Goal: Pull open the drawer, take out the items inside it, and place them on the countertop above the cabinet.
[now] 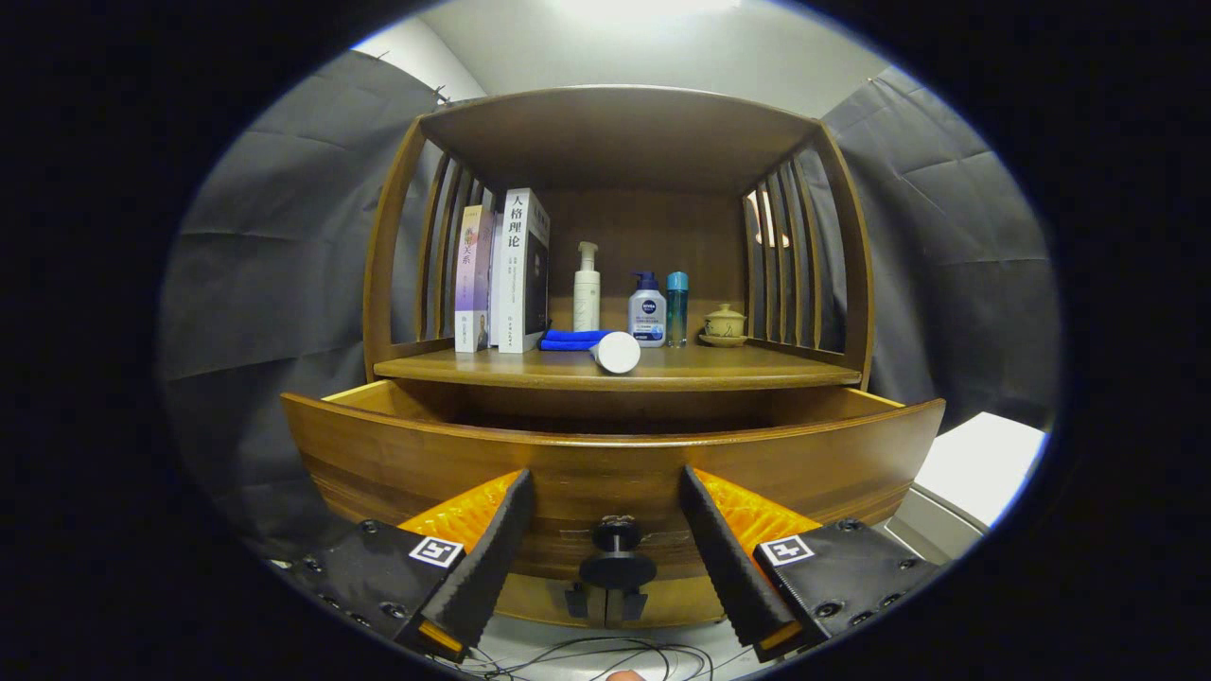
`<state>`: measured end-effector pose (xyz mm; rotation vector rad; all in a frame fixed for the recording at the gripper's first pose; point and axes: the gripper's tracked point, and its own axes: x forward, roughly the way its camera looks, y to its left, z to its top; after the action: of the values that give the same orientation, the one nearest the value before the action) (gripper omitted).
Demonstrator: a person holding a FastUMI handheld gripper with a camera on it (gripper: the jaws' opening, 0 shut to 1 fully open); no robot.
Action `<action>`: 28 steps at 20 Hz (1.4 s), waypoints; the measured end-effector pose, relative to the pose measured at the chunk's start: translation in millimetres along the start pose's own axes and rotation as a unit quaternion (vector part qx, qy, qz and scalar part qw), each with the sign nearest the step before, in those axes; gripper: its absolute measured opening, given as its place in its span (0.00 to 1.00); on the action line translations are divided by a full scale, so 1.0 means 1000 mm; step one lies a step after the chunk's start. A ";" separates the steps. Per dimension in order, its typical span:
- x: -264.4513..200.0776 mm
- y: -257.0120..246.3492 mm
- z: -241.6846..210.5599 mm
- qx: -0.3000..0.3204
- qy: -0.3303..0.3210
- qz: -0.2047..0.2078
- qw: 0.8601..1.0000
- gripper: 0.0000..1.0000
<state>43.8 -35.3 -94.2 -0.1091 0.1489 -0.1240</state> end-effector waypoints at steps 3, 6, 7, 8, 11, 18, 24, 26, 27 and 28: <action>0.011 0.000 0.001 0.003 0.005 0.000 1.000 0.98; 0.022 0.000 0.003 0.005 0.009 0.000 1.000 0.98; 0.025 0.000 0.003 0.003 0.009 -0.001 1.000 0.98; 0.029 0.000 0.004 0.002 0.010 -0.001 1.000 0.98; 0.040 0.000 0.004 0.002 0.012 -0.002 1.000 0.98; 0.060 0.001 -0.002 0.006 0.021 -0.003 1.000 0.98; 0.076 0.001 0.001 0.004 0.018 -0.004 1.000 0.98; 0.084 0.001 0.002 0.004 0.017 -0.006 1.000 0.98; 0.088 0.001 0.002 0.002 0.018 -0.006 1.000 0.98; 0.091 0.000 0.003 0.002 0.017 -0.006 1.000 0.98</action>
<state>133.1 -46.6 -104.1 -0.1031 0.1818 -0.1391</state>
